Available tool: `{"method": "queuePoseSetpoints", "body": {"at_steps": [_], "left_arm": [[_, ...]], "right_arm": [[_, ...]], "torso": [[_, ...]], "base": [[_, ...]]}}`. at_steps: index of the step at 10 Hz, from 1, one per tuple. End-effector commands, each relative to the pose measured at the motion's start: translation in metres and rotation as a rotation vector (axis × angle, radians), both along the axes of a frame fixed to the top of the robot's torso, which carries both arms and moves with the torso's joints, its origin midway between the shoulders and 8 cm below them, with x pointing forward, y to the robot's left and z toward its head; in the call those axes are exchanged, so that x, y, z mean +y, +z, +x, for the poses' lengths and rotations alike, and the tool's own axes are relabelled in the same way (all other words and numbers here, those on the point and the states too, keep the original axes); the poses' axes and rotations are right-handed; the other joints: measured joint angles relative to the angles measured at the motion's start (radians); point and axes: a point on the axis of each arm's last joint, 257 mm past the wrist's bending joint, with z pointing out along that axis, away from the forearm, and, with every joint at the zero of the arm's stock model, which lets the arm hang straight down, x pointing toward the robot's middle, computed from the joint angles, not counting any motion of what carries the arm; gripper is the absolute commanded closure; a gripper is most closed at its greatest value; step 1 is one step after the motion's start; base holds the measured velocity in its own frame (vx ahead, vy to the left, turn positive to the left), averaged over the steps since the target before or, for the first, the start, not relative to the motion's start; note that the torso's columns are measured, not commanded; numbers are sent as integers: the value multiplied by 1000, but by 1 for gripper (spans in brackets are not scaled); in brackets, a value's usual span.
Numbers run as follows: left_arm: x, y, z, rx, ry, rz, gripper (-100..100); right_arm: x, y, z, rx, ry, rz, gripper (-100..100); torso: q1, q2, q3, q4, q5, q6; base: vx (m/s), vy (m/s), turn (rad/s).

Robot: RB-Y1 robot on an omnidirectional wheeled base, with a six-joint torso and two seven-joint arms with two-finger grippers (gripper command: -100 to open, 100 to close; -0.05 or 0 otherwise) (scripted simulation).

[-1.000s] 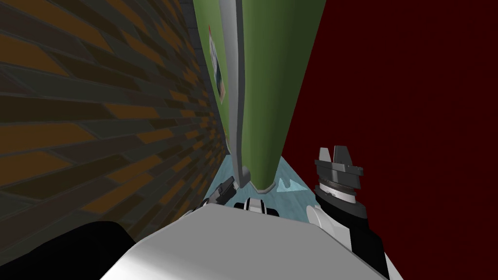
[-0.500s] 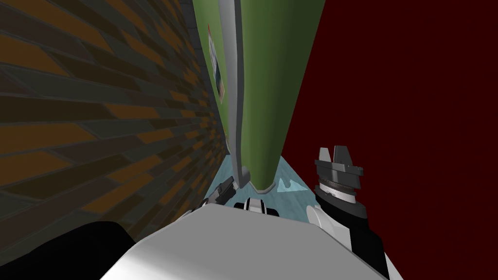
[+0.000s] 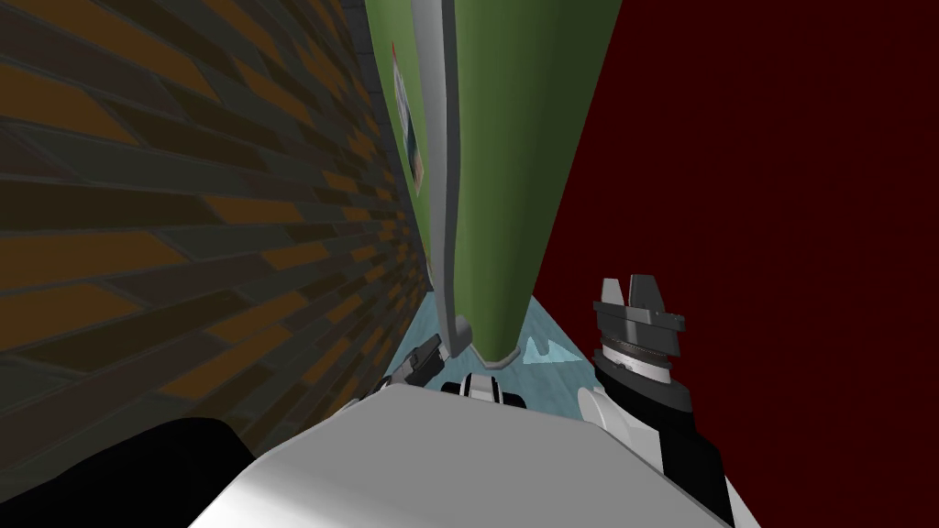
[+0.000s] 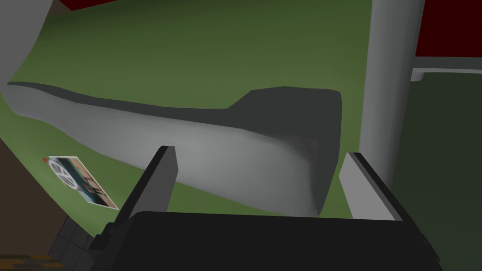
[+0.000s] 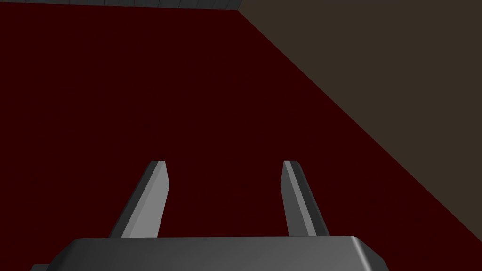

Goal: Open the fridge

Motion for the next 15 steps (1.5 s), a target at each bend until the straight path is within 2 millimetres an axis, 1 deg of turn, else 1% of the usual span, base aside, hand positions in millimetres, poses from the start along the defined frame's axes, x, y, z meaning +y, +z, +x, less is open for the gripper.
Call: {"method": "queuePoseSetpoints", "body": {"at_steps": [1,2,4,5,14,15], "left_arm": [[-2,16,-10,-14,-21,-9,-100],[-3,21,-15,-13,-30,-8,-100],[-3,21,-15,-14,-30,-8,-100],[-4,26,-19,-14,-39,-8,-100],[-4,26,-20,-14,-39,-8,-100],[-3,13,-27,49,-48,33,-100]], "right_arm": [[0,0,0,0,0,0,0],[0,0,0,0,0,0,0],[0,0,0,0,0,0,0],[0,0,0,0,0,0,0],[0,0,0,0,0,0,0],[0,0,0,0,0,0,0]], "torso": [[-1,-1,1,-2,0,1],[0,-1,0,-1,0,1],[1,-1,-2,1,0,1],[2,-1,-2,1,0,1],[1,0,-3,3,-1,1],[0,0,-4,4,-1,1]], "base": [[38,-6,50],[40,-6,82],[23,-3,14],[20,4,65],[3,-1,2],[44,-2,159]]}}
